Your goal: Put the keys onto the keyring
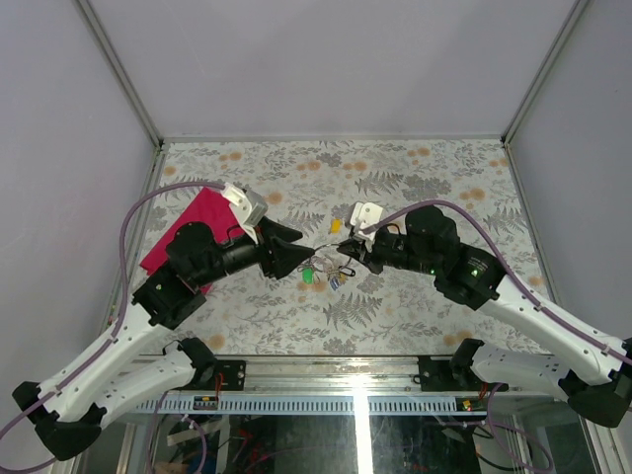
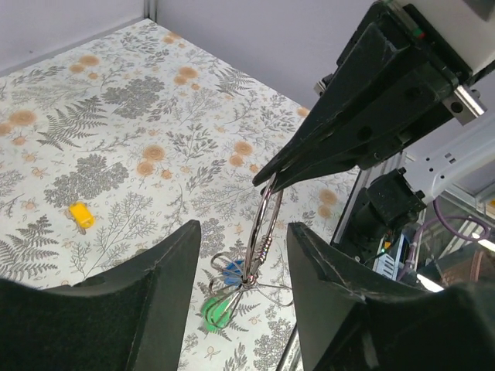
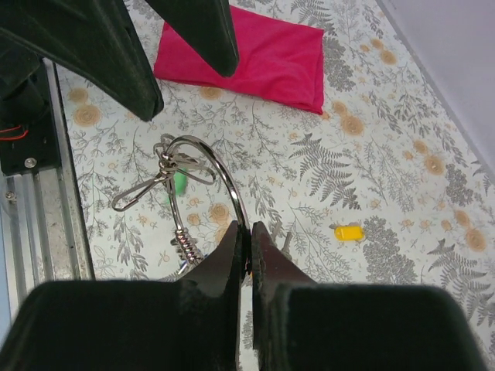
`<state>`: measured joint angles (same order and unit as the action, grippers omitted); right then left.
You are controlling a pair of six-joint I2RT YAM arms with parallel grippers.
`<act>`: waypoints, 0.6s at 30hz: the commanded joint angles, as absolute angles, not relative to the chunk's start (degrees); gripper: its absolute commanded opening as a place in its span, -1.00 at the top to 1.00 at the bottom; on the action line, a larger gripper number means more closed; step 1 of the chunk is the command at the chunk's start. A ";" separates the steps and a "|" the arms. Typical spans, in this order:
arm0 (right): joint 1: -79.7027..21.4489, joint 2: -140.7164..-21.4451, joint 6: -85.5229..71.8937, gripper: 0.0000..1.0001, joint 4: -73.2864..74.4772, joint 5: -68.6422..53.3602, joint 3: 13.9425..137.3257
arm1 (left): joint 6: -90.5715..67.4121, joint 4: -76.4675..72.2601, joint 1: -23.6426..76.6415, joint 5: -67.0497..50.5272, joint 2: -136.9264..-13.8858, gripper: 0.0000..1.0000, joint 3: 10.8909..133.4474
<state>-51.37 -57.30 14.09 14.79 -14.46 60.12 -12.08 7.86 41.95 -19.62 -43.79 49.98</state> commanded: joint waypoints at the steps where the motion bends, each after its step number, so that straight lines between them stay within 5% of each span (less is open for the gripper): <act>1: -51.57 -57.36 17.53 1.00 12.11 -17.38 63.64 | -9.03 8.07 41.84 -24.71 -45.51 -0.01 52.19; 12: -51.54 -57.05 18.02 1.00 9.62 -19.48 62.90 | -8.51 8.00 41.83 -29.21 -50.18 -0.01 53.08; 18: -51.59 -56.70 17.79 1.00 9.14 -20.01 62.49 | -8.43 7.92 41.84 -29.65 -51.30 0.47 53.32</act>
